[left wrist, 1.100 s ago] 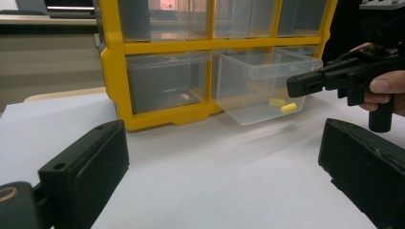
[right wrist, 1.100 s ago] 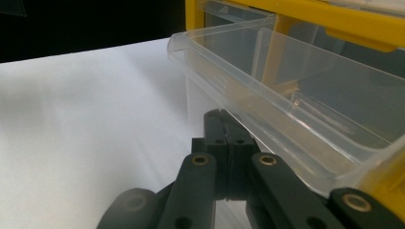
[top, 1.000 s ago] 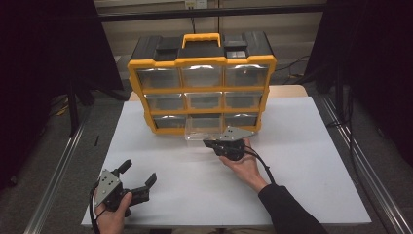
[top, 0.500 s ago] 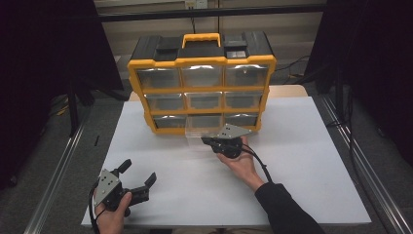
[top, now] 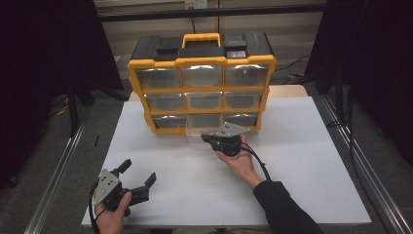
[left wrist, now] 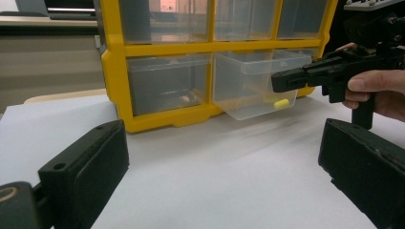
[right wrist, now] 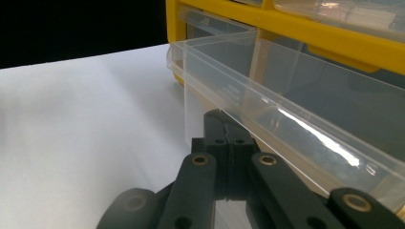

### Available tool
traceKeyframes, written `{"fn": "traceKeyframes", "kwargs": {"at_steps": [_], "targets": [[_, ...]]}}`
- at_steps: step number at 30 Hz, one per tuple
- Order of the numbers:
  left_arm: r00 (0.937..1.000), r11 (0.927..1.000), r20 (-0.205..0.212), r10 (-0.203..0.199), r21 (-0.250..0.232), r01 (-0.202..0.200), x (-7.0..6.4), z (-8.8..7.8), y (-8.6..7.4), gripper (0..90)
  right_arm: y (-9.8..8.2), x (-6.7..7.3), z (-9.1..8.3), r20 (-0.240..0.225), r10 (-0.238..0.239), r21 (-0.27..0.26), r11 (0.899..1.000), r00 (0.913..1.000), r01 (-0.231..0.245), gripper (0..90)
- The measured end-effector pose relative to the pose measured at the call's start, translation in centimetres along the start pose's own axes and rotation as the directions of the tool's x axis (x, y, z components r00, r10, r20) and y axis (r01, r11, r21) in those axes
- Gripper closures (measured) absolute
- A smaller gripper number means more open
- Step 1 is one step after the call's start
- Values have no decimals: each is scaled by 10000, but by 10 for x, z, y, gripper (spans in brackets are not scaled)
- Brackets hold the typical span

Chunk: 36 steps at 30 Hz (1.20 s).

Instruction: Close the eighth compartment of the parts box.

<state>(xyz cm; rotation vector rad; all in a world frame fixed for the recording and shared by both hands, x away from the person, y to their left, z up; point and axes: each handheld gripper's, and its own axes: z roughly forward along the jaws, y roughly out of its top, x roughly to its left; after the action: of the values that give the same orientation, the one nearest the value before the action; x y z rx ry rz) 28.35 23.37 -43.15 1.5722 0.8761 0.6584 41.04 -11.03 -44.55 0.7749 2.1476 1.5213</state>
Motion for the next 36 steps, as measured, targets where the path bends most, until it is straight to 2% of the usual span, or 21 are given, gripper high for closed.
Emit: {"fn": "traceKeyframes", "kwargs": {"at_steps": [29, 36], "targets": [[10000, 10000, -9, 82, -8, -82, 0, -1, 0, 32, 3, -10, 11, 226, 492, 22, 9988, 9985, -493, 900], [10000, 10000, -1, 2, -10, -2, 0, 0, 0, 32, 3, -15, 14, 359, 572, 18, 9984, 9977, -573, 900]]}}
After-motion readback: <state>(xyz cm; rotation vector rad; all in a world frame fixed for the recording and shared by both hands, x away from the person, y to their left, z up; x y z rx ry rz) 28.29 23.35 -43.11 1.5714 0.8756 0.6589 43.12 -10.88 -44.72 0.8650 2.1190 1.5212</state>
